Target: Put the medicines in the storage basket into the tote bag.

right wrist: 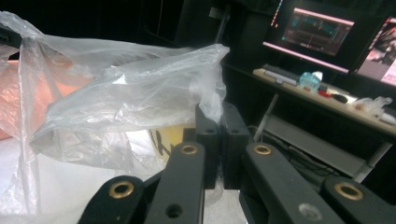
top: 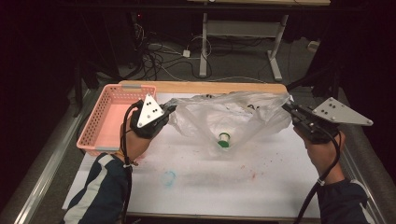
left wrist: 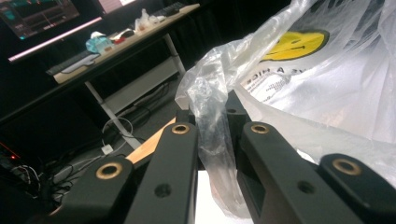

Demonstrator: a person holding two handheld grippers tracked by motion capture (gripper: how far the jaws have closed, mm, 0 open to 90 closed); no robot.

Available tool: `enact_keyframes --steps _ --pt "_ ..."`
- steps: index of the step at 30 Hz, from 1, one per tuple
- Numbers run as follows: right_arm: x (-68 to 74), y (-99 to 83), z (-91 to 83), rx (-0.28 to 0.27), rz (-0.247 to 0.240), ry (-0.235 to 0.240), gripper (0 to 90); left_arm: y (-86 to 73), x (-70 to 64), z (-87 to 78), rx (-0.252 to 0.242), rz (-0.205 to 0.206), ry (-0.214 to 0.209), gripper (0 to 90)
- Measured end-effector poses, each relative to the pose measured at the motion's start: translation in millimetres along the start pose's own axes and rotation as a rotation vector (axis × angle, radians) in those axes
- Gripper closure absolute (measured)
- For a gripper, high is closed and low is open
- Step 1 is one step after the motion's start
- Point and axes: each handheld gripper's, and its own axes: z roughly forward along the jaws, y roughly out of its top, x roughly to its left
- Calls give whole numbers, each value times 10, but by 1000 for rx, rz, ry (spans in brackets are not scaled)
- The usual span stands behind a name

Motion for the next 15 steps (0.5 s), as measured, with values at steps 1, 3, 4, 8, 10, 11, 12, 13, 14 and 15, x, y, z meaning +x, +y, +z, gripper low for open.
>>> enact_keyframes --steps 1,3,4,8,10,11,12,13,14,15 --pt "6 -18 29 6 4 3 899 -13 -6 26 0 -3 -3 854" --pt "19 -54 92 18 9 8 899 -33 -13 75 1 -5 -7 854" --pt "22 -72 123 23 12 11 899 -43 -12 98 -3 -14 -12 854" --pt "7 -135 231 40 32 13 899 -70 1 186 -30 -39 -22 854" --pt "-19 -158 284 50 39 6 899 -75 17 239 -38 -46 -17 854" --pt "-40 -169 310 53 39 0 899 -76 28 267 -43 -50 -14 854" --pt "-63 -178 336 56 45 -4 899 -75 45 298 -46 -57 -17 854" --pt "-85 -185 359 58 53 -7 899 -73 64 329 -46 -62 -20 854" --pt "-108 -189 381 61 54 -14 899 -70 86 356 -50 -66 -19 855" --pt "-131 -191 401 63 60 -16 899 -65 111 380 -57 -77 -24 855"
